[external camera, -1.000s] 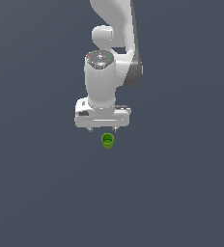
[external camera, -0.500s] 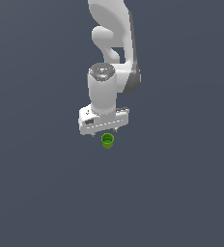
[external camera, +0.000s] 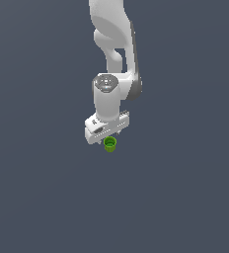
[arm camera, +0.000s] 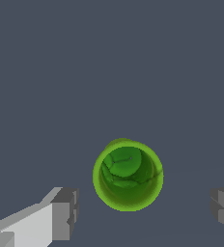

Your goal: Pick up the object and move it to a goal position.

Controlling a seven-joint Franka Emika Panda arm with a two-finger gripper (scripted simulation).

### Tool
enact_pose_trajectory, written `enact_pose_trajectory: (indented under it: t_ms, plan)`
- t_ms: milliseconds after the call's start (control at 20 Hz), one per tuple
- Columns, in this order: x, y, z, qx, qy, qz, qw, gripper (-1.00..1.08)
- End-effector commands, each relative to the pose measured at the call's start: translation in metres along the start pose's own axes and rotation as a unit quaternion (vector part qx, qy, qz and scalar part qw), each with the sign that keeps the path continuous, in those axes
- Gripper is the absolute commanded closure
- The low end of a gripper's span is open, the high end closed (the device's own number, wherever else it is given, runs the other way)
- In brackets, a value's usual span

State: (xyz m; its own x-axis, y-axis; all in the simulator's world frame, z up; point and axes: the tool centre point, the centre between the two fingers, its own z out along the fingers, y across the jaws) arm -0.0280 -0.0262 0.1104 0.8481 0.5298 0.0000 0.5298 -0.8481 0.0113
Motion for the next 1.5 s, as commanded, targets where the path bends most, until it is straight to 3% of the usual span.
enact_pose_trajectory:
  t_ms: [0,450,800,1450]
  plan:
    - [-0.002,-0.003,0.006,0.002,0.000,-0.024,0.9997,-0.92]
    - [-0.005,-0.008,0.017,0.006,0.000,-0.067,0.9977,-0.92]
    - [-0.005,-0.008,0.023,0.006,0.000,-0.066,0.9978,-0.92]
    - [-0.005,-0.009,0.068,0.006,0.000,-0.068,0.9976,-0.92]
